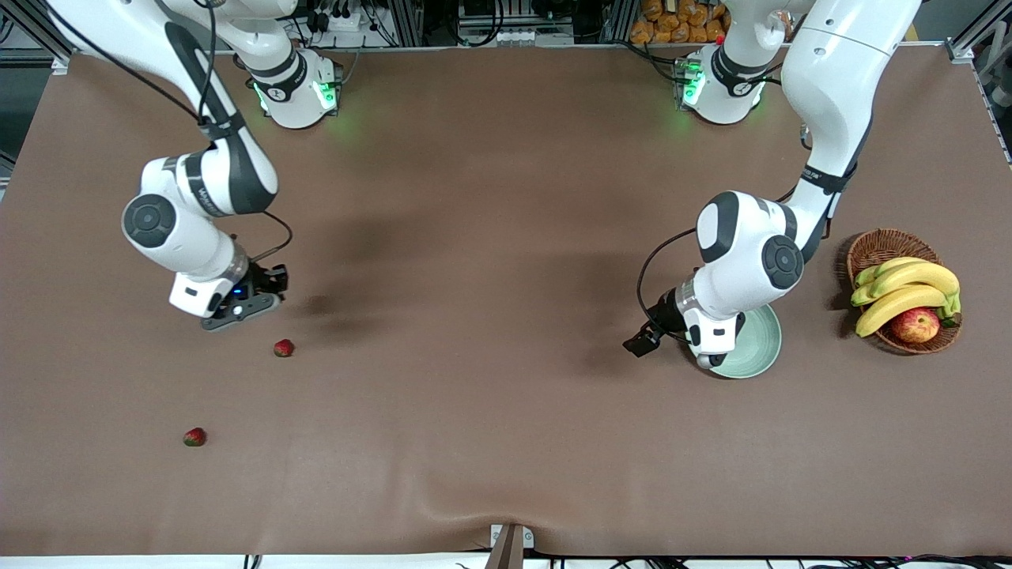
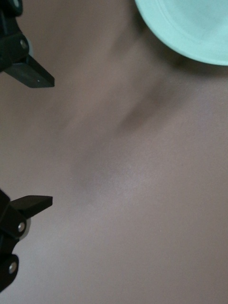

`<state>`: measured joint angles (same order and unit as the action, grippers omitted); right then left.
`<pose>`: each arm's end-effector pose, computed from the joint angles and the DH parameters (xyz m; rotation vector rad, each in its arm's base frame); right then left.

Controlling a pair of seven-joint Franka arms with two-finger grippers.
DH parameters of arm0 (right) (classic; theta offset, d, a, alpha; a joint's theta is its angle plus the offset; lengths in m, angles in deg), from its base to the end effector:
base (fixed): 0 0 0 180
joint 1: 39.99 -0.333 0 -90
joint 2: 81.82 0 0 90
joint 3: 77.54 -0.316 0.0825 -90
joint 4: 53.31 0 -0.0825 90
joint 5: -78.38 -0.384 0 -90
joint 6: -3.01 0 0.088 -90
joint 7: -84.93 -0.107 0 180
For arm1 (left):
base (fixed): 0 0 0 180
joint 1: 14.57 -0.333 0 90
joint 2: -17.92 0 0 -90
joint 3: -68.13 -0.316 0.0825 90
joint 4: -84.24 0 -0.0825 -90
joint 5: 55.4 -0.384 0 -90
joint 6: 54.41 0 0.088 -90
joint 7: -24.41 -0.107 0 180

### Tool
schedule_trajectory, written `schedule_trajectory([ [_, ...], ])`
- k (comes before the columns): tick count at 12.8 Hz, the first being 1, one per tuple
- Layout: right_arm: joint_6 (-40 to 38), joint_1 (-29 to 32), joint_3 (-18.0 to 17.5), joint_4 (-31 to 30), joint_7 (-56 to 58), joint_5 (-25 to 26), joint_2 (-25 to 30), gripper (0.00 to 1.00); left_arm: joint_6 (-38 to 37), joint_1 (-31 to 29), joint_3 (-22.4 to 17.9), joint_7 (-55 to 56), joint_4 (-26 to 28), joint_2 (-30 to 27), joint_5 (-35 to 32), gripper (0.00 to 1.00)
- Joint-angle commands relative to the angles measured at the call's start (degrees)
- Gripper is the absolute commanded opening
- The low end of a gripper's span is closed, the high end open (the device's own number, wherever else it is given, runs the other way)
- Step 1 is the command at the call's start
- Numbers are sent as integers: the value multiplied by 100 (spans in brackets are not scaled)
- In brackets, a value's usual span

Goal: Collect all strawberries into plate
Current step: 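Carry the strawberry to the table middle and open the right gripper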

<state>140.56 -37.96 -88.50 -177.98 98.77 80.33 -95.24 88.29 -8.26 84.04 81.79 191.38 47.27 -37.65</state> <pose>0.5521 0.0858 0.2851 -3.0524 -0.6468 0.0059 0.6080 -0.2333 0.2605 2.5313 1.2123 -0.1795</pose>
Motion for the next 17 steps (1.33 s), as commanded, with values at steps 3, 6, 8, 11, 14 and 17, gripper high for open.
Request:
schedule_trajectory([
  [3,-80,79,-924,153,58,-544,85,0,-67,63,35,352,-219,88,245,100],
  [6,-71,-52,-1391,477,50,-915,-38,0,-67,63,26,370,-263,97,571,100],
  [8,-71,-499,-1392,811,-3,-1003,-274,0,-67,63,26,379,-272,70,711,100],
  [11,-27,-1185,-1383,1592,-274,-1012,-844,0,-84,-16,26,449,-255,-78,730,100],
  [14,43,-1669,-1366,2401,-916,-994,-1460,0,-434,-77,-27,432,-254,-237,651,100],
  [17,875,-2055,-1366,2842,-1102,-986,-2084,0,-1295,-437,-36,397,-403,-413,388,100],
])
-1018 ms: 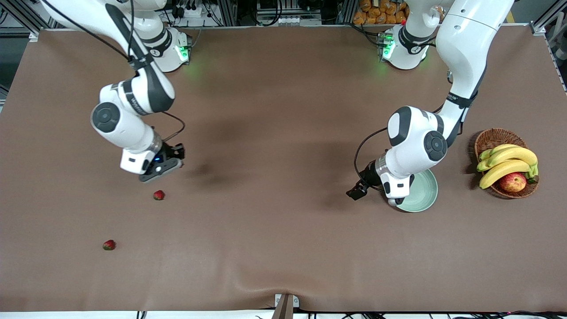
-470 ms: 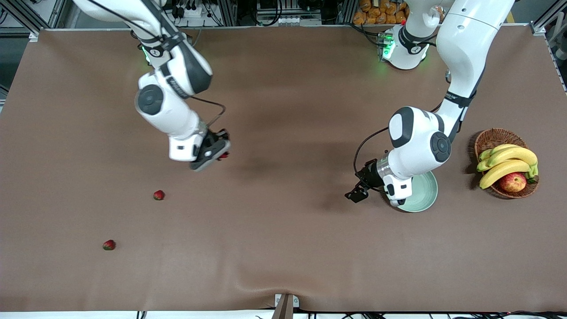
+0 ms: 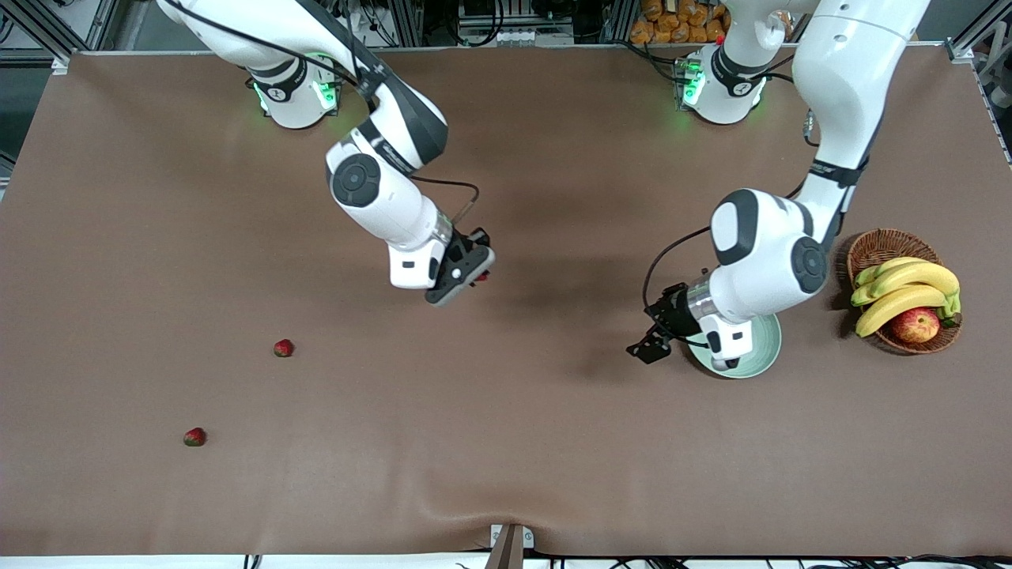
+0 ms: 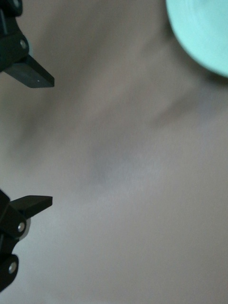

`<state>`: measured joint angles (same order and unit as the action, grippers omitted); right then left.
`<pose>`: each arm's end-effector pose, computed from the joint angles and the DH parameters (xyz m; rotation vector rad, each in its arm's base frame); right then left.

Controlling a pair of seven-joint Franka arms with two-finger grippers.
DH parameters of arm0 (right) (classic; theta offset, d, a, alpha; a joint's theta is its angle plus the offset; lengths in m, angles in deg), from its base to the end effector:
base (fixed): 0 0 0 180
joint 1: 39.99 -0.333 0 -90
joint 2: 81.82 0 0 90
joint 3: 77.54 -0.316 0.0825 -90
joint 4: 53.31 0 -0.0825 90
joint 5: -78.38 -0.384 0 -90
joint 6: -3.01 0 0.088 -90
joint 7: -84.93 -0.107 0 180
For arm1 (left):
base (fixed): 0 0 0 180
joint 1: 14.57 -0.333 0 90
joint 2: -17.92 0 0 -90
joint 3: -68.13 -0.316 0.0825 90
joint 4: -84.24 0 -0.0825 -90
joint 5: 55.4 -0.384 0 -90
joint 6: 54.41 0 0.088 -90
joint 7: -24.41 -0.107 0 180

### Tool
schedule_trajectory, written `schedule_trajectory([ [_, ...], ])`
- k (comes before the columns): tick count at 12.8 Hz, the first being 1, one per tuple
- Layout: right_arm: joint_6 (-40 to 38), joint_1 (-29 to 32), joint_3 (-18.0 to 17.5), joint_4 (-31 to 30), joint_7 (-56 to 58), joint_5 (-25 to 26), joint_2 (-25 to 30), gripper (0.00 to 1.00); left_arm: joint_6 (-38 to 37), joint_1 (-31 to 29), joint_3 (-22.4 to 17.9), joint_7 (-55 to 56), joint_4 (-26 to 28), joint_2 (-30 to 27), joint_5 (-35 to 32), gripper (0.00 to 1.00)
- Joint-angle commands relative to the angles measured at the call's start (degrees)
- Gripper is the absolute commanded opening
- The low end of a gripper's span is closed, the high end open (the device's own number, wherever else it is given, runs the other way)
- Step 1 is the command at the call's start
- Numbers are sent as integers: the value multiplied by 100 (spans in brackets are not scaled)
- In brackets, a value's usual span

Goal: Collect all strawberries into plate
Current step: 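Carry the strawberry to the table middle and open the right gripper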

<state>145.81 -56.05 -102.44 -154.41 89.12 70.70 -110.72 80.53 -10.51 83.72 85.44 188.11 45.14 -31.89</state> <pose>0.5363 0.4219 0.3286 -2.6442 -0.8405 -0.2172 0.6227 -0.2127 0.2969 2.3944 1.3690 -0.3080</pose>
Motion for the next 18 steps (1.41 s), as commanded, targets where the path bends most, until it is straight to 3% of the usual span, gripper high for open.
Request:
schedule_trajectory([
  [1,614,-387,37,626,-137,-14,-772,0,-722,-274,-4,32,-138,-191,-233,100],
  [4,1274,-1010,273,1065,-460,4,-1318,0,-830,-459,-21,32,-174,-156,-242,100],
  [8,1538,-2390,1503,1576,-1015,4,-1845,0,-830,-555,-39,49,-165,-129,-233,100],
  [12,2251,-2796,1812,1629,-1042,4,-2295,1,-830,-582,-39,58,-130,-86,-234,100],
  [13,2252,-2875,1883,1655,-1042,4,-2321,6,-856,-582,-39,58,-121,-68,-242,100],
  [14,2252,-2911,1944,1664,-1042,4,-2330,37,-873,-582,-30,58,-121,-51,-242,100],
  [15,2252,-2911,1953,1664,-1033,4,-2313,99,-874,-573,-30,58,-121,-42,-242,100],
  [18,2191,-2657,1954,1551,-981,30,-2068,100,-882,-503,-22,67,-121,2,-233,100],
])
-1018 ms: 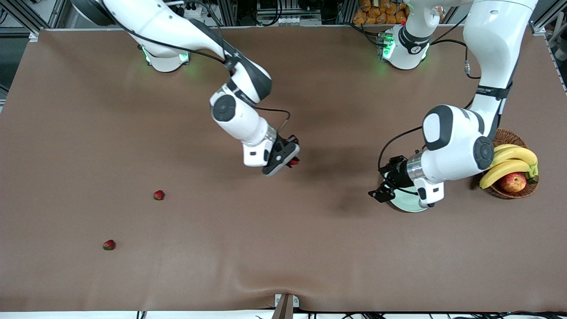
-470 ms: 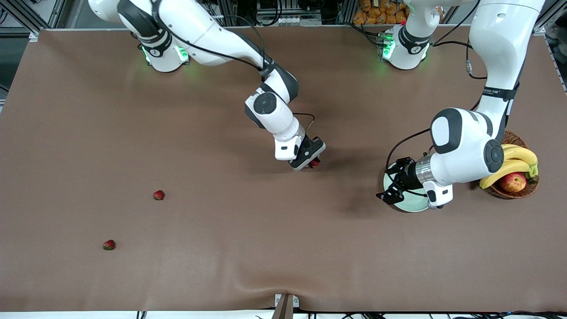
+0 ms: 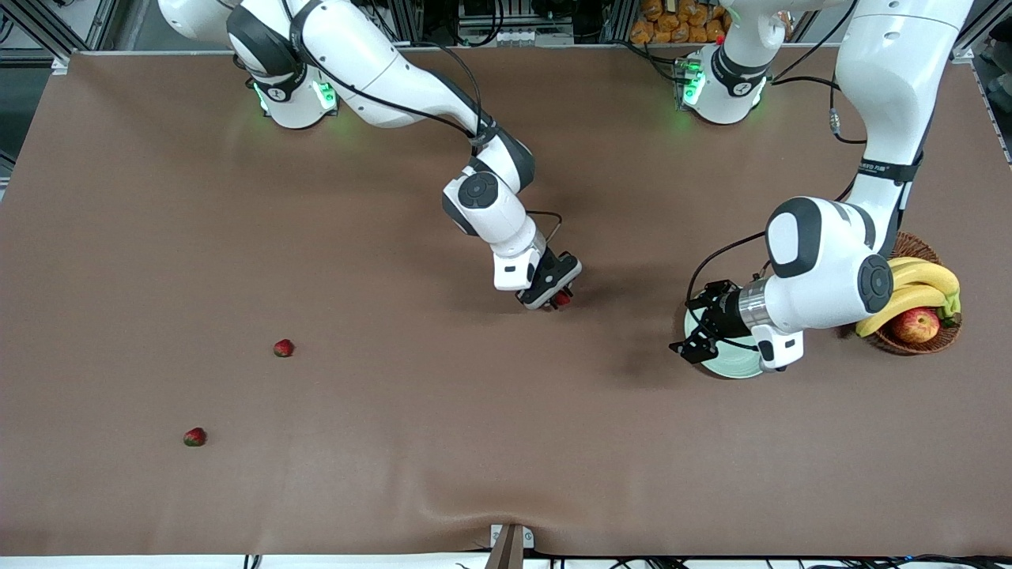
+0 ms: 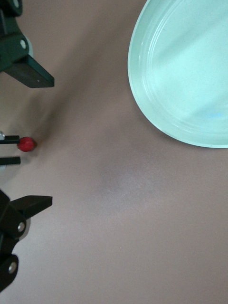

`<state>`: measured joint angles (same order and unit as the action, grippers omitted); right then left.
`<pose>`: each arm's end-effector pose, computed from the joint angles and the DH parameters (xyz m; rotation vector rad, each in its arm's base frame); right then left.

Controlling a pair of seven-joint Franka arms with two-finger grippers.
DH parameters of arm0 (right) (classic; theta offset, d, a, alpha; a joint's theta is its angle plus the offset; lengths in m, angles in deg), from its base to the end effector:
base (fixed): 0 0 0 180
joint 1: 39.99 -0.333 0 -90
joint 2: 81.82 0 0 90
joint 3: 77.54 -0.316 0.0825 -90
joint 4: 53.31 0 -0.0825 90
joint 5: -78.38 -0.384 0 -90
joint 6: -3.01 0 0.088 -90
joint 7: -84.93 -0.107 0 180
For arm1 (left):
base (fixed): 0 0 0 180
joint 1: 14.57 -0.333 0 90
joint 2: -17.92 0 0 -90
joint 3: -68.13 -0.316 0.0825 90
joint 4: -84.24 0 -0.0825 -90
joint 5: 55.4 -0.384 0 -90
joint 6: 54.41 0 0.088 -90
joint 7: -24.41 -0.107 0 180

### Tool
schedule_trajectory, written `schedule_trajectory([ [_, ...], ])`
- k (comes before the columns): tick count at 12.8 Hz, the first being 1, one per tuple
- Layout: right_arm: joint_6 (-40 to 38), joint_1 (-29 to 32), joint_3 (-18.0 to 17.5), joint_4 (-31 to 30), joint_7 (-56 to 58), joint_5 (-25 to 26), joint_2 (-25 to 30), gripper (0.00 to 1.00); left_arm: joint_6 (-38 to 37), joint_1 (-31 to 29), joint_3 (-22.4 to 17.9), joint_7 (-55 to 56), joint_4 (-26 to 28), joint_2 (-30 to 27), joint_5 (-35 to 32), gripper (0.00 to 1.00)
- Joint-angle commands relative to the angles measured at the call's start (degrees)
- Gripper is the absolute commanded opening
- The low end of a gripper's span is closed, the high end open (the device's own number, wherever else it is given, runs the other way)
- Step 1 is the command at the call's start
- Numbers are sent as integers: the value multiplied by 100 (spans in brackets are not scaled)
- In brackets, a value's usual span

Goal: Collect all strawberries into plate
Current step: 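Carry the strawberry to the table middle and open the right gripper, then move the left gripper to the strawberry while the right gripper reaches another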

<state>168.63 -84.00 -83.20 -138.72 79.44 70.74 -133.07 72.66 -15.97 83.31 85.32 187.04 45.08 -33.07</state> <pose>0.5042 0.5557 0.1940 -2.6211 -0.8016 -0.5421 0.6315 -0.1536 0.2947 2.3923 1.4556 -0.4169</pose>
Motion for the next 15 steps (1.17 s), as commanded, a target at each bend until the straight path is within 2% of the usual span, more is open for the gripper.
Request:
schedule_trajectory([
  [1,-109,225,30,-141,-5,26,324,100,-174,60,28,79,-14,17,-115,100],
  [3,-118,418,30,-465,-5,26,623,100,-376,156,46,79,-22,52,-115,100],
  [6,-162,1006,21,-1299,65,26,1264,100,-438,498,55,96,-48,122,-115,100],
  [8,-477,1384,30,-1635,92,26,1564,100,-429,788,64,114,-136,262,-45,100],
  [10,-1160,1754,47,-1741,162,35,1836,100,-429,1096,55,140,-347,526,-53,100],
  [15,-3190,2572,538,-1768,66,43,2461,100,-377,1580,29,457,-988,1123,-106,100],
])
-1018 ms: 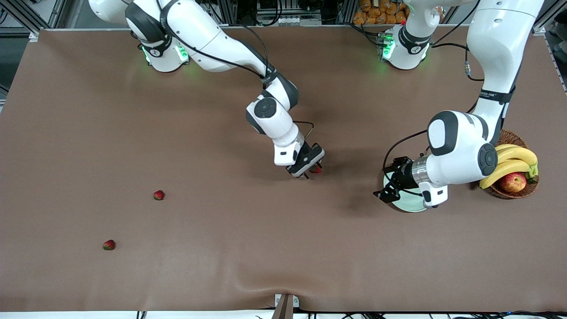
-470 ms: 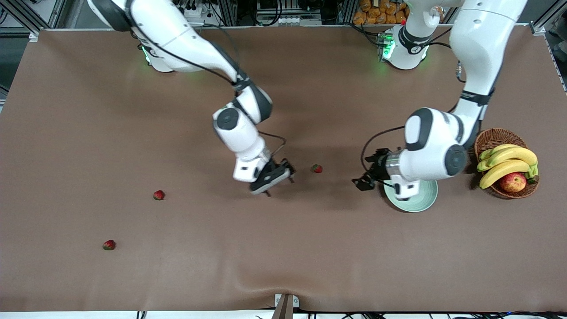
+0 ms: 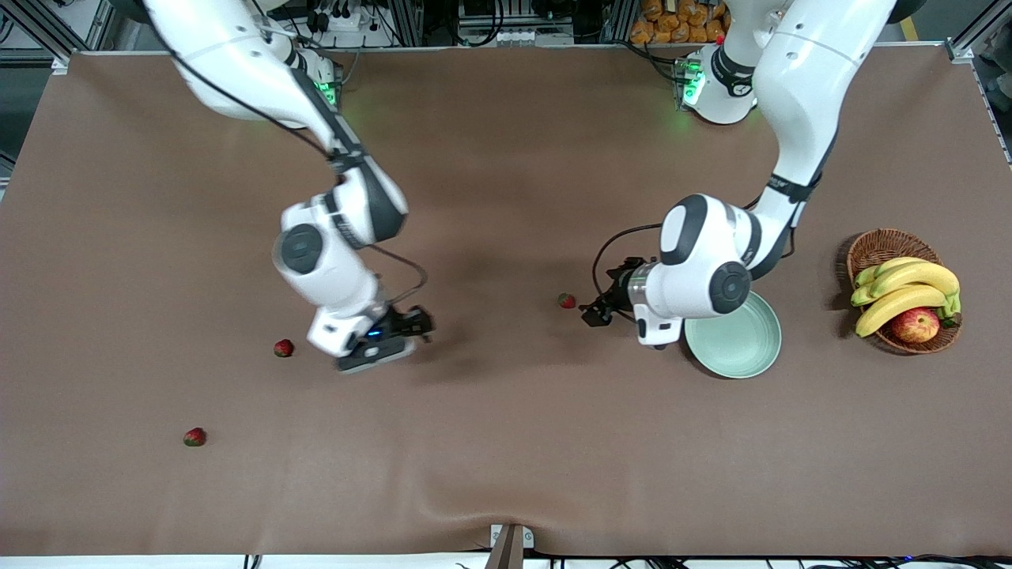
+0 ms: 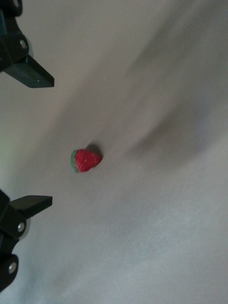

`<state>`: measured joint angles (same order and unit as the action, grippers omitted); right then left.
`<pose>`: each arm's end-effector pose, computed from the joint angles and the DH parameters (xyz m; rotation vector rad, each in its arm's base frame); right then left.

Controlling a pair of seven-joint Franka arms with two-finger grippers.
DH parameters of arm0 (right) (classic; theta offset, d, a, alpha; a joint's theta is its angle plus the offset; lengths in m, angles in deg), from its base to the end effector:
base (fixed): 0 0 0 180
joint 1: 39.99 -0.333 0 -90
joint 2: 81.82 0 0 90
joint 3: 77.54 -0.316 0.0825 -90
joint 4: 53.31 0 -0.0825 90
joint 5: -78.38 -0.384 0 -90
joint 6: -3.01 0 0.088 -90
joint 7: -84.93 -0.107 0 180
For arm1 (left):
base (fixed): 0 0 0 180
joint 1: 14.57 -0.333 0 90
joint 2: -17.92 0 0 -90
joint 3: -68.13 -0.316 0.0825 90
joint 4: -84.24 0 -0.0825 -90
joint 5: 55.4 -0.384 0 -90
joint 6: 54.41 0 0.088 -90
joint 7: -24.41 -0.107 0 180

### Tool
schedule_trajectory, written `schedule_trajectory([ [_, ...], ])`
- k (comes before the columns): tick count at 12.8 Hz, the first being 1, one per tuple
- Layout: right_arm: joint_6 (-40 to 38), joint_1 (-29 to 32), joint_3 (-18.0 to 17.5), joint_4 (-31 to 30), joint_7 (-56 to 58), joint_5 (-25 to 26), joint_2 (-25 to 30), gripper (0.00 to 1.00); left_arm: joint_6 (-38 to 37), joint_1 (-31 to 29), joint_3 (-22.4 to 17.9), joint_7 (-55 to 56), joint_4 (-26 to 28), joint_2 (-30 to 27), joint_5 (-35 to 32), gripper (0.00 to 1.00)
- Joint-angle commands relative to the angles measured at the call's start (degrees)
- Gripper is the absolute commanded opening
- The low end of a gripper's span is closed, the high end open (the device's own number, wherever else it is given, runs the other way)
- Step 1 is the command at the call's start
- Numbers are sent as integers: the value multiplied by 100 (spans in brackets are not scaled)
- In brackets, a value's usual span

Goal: Collect all strawberries into plate
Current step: 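Move the left gripper to the strawberry while the right gripper reaches another, then grasp the strawberry with the left gripper while the right gripper grasps another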

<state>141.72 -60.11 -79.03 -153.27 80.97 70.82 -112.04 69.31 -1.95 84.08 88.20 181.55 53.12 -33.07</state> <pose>0.6325 0.2493 0.2872 -2.9823 -0.3155 -0.1819 0.5840 -0.3149 0.2438 2.5687 1.2346 -0.6346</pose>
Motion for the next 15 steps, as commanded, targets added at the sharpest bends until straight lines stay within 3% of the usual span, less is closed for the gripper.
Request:
schedule_trajectory([
  [1,-878,184,401,-296,-235,44,377,100,-7,223,-57,169,-449,364,-106,100],
  [3,-1231,184,868,-304,-455,44,351,100,134,232,-57,204,-441,426,-98,100],
  [6,-1269,272,1229,-235,-964,18,167,100,161,372,-75,625,-432,487,-202,100],
  [11,-768,650,1213,-111,-1362,-114,-352,100,512,478,-74,810,-441,742,-291,100],
  [15,-654,712,1213,-111,-1362,-589,-563,100,741,557,-75,1074,-423,838,-291,100],
])
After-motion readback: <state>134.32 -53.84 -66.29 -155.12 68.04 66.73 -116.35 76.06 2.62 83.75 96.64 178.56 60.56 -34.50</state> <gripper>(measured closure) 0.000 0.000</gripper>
